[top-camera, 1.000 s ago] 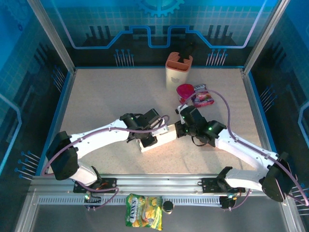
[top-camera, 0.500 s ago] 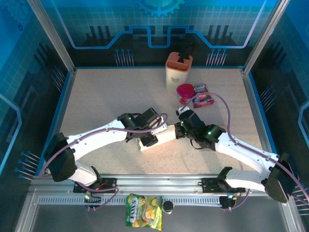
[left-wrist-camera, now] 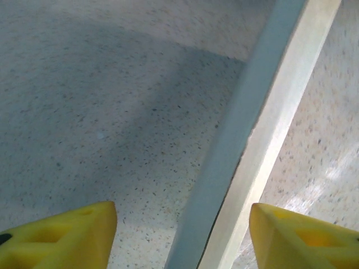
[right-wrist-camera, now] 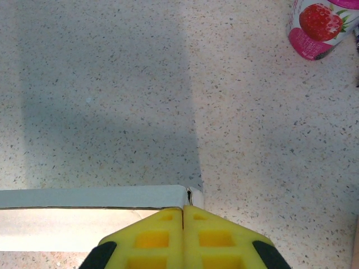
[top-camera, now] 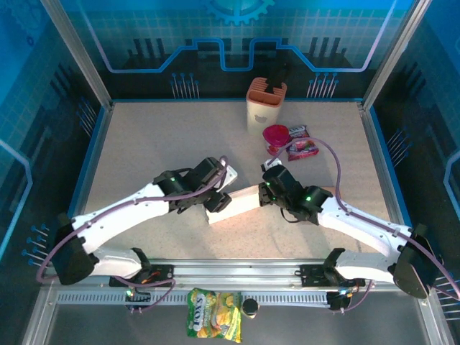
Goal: Fold the paper box
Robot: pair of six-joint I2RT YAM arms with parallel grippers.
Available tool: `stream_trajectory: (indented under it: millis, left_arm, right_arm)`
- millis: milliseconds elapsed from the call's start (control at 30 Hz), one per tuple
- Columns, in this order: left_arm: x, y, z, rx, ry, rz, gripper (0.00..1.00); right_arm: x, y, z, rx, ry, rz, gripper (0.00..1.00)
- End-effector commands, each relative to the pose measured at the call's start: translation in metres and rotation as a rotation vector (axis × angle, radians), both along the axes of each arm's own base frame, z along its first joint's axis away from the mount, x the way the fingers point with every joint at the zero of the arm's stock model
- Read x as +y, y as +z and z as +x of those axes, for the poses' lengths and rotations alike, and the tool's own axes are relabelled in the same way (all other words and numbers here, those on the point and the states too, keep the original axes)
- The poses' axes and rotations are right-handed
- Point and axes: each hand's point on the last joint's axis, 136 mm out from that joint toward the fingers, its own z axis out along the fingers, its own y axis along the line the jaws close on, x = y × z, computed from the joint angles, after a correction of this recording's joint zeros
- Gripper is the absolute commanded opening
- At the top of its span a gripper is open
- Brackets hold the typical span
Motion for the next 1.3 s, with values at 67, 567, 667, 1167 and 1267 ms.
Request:
stream_trajectory:
  millis: [67,567,667,1167,1267]
  left_arm:
    - [0.049,0.016,-0.023,0.091,0.396,-0.122,0.53]
    - [0.075,-0.013,-0.053,0.194,0.563,-0.136,0.37]
    - [0.067,-0.013,-0.047,0.182,0.541,-0.152,0.36]
    - [0.051,-0.017,-0.026,0.156,0.530,-0.147,0.22]
    - [0.053,-0.016,-0.024,0.148,0.537,-0.143,0.19]
  right_arm:
    - [0.002,-0.007,-0.006,0.030,-0.008,-0.026,0.00]
    - [0.007,0.001,-0.006,0.035,-0.009,-0.018,0.00]
    - [0.006,0.002,-0.006,0.035,-0.009,-0.019,0.00]
    - [0.005,0.001,-0.008,0.037,-0.006,-0.018,0.00]
    - [0.006,0.002,-0.008,0.036,-0.005,-0.018,0.00]
